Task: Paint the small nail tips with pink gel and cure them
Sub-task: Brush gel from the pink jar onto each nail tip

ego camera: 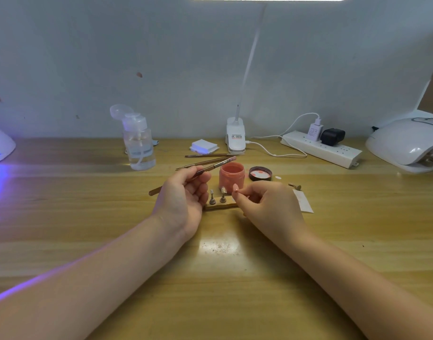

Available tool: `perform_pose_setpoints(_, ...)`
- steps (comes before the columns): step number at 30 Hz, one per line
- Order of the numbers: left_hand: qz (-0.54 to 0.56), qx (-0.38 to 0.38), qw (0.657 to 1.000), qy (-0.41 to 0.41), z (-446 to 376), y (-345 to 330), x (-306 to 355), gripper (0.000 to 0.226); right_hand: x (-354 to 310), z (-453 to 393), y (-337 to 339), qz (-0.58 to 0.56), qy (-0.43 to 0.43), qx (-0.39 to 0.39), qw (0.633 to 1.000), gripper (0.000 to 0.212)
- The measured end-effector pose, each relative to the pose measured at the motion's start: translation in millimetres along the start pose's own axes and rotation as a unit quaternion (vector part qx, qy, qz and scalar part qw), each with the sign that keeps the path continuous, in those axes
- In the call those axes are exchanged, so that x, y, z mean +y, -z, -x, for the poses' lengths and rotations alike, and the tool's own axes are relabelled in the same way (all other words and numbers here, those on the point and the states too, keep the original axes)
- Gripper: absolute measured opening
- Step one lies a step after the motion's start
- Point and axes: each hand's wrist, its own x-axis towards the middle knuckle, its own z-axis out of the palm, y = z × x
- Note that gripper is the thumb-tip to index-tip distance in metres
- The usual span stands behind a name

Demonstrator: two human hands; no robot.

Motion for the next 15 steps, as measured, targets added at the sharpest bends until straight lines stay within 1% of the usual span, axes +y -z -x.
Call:
perform_pose_setpoints(4,0.011,0.000,1.000,0.005,0.0,0.7,0.5,0.020,2.0,-1.9,-2.3,0.065,-0.013,0.006,0.998,0.021)
perform_pose_setpoints(10,0.000,-0.010,1.000,0.005,2.3,-0.5,-2.6,0.022,0.4,-2.6,-2.6,0.143,-0.014,-0.033,0.989,0.024)
perform_pose_setpoints(13,0.002,-0.011,1.000,0.004,3.2,-0.2,-2.4,0.022,-1.0,2.6,-1.4,0.181,0.016,-0.023,0.983,0.028)
perform_pose_setpoints(15,0.004,-0.013,1.000,0.003,4.0,-0.3,-2.8,0.022,-3.4,6.2,-1.9,0.183,0.041,-0.008,0.982,0.027)
